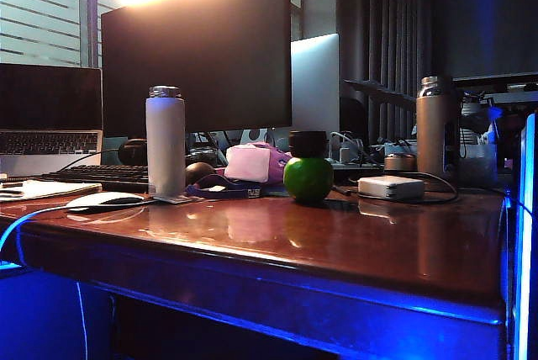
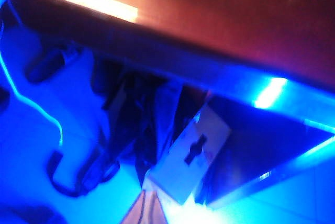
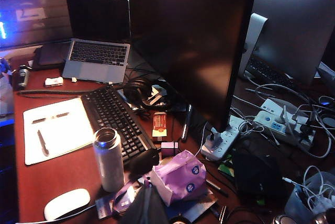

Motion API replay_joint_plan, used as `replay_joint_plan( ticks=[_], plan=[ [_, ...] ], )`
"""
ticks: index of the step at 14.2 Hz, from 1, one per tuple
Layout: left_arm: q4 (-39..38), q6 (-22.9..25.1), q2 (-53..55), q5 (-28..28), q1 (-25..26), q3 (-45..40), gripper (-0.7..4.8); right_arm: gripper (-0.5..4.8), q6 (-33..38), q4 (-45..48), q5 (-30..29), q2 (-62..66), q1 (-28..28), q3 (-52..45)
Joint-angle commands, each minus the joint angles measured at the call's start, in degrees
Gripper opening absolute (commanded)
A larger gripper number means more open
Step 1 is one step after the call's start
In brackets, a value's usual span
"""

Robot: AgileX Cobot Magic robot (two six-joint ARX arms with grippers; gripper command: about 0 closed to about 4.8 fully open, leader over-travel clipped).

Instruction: Stack the black thermos bottle cap from the table onto the green apple.

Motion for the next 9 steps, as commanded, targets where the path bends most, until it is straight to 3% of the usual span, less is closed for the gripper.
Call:
replay_joint_plan(
  ticks=[1, 9],
  plan=[
    [0.17, 0.02, -0.07, 0.24, 0.02, 0.04, -0.03, -0.06, -0.22, 0.02, -0.09, -0.85, 0.09, 0.33],
    [0.17, 0.02, -0.09, 0.24, 0.02, 0.04, -0.03, -0.05, 0.09, -1.44, -0.13, -12.55, 0.07, 0.33]
  ],
)
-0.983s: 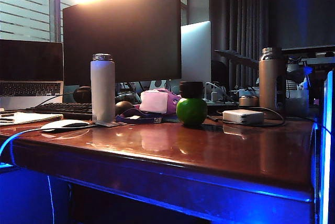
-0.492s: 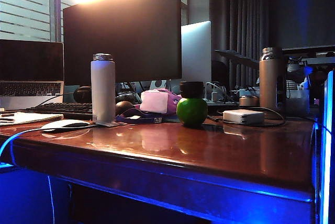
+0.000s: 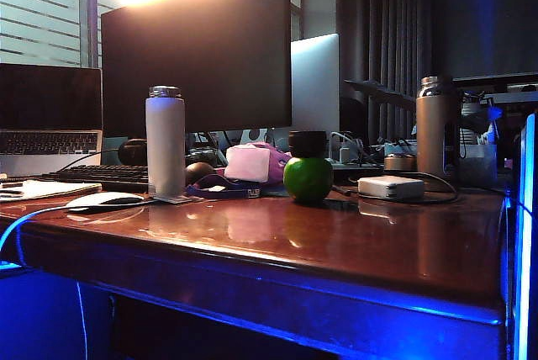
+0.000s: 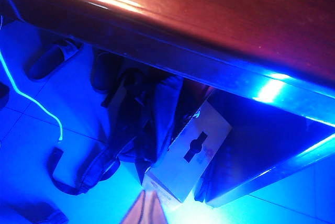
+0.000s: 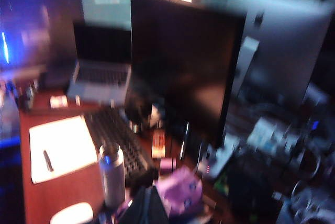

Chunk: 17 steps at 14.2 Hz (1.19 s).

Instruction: Stack the black thermos bottle cap from the table onto the green apple.

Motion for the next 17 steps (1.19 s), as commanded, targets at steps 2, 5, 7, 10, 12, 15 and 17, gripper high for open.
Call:
replay_joint_plan(
  ticks=[2, 5, 7, 10, 12, 15, 17],
  plan=[
    [0.72, 0.04, -0.07, 0.26, 0.02, 0.11, -0.03, -0.06, 0.09, 1.27, 0.63, -9.53, 0.02, 0.26],
    [0.72, 0.04, -0.04, 0.26, 0.02, 0.11, -0.03, -0.06, -0.28, 13.49, 7.85, -19.93, 0.0, -13.16],
    [0.72, 0.04, -0.04, 0.26, 0.02, 0.11, -0.03, -0.05, -1.92, 25.27, 8.07, -32.02, -0.07, -41.22],
    [0.72, 0.04, -0.04, 0.26, 0.04, 0.11, -0.03, -0.05, -3.63, 38.29, 8.07, -47.98, -0.15, -79.89],
    [0.72, 0.02, -0.04, 0.26, 0.07, 0.11, -0.03, -0.05, -3.63, 40.76, 8.09, -55.58, -2.34, -98.33],
    [0.72, 0.04, -0.04, 0.26, 0.04, 0.11, -0.03, -0.06, -0.72, 51.6, 7.08, -69.94, -9.03, -123.6],
    [0.72, 0.04, -0.04, 0.26, 0.04, 0.11, -0.03, -0.05, 3.82, 52.33, 7.15, -80.32, -13.68, -135.05]
  ],
)
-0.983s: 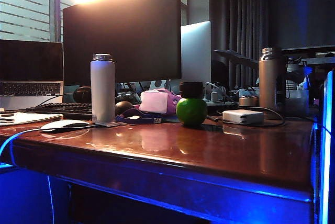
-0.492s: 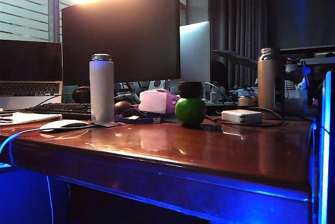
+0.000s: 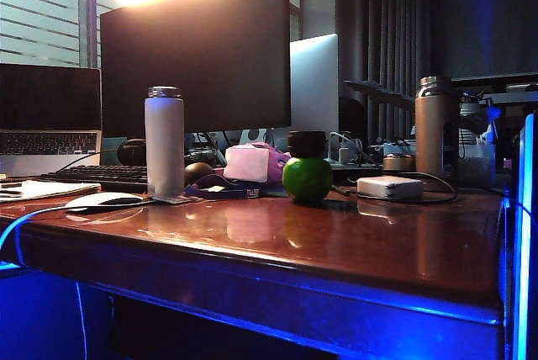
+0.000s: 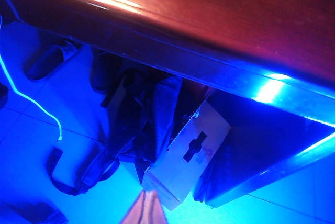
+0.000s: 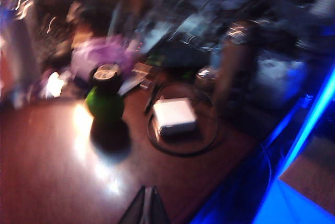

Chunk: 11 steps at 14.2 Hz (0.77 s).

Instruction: Stack the black thermos bottle cap from the table onto the green apple.

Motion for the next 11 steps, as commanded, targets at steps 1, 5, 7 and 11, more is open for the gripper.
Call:
replay_joint_plan(
  ticks=[1, 5, 7, 11],
  plan=[
    [0.72, 0.04, -0.07, 0.2, 0.04, 0.11, -0.03, -0.06, 4.52, 3.39, -1.68, -11.41, -5.27, -10.69],
    [0.74, 0.02, -0.07, 0.2, 0.04, 0.11, -0.03, -0.06, 4.57, 1.01, -2.82, -21.53, -9.46, -17.7],
    [0.74, 0.02, -0.09, 0.2, 0.07, 0.11, -0.03, -0.06, 4.59, -1.05, -2.82, -22.99, -10.25, -19.47],
    [0.74, 0.04, -0.09, 0.2, 0.04, 0.11, -0.03, -0.06, 5.33, -1.92, -2.75, -23.61, -10.16, -22.51]
  ],
)
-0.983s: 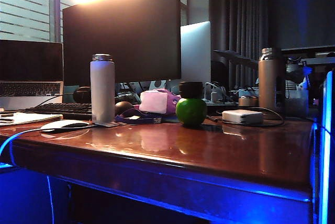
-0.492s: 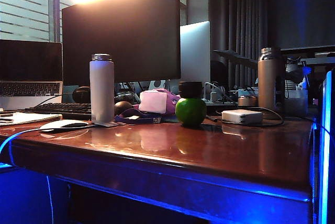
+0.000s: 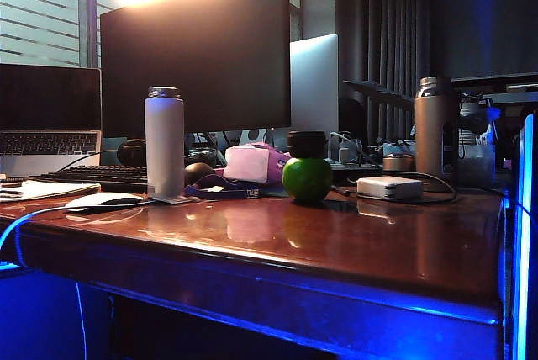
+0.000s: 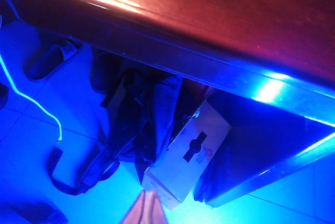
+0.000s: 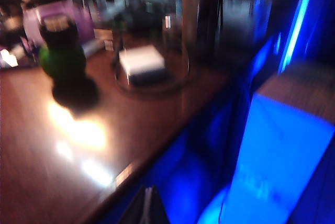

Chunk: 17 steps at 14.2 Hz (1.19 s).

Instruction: Stack the black thermos bottle cap from the table onto the green apple.

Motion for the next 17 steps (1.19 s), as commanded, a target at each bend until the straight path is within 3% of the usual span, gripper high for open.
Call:
replay_joint_plan(
  ticks=[1, 17],
  plan=[
    [0.74, 0.04, -0.07, 0.22, 0.04, 0.11, -0.03, -0.05, 0.46, -0.13, -0.07, 0.0, 0.02, 0.07],
    [0.74, 0.04, -0.07, 0.22, 0.07, 0.11, -0.03, -0.05, 0.44, -0.39, -0.11, 0.0, 0.02, 0.07]
  ],
)
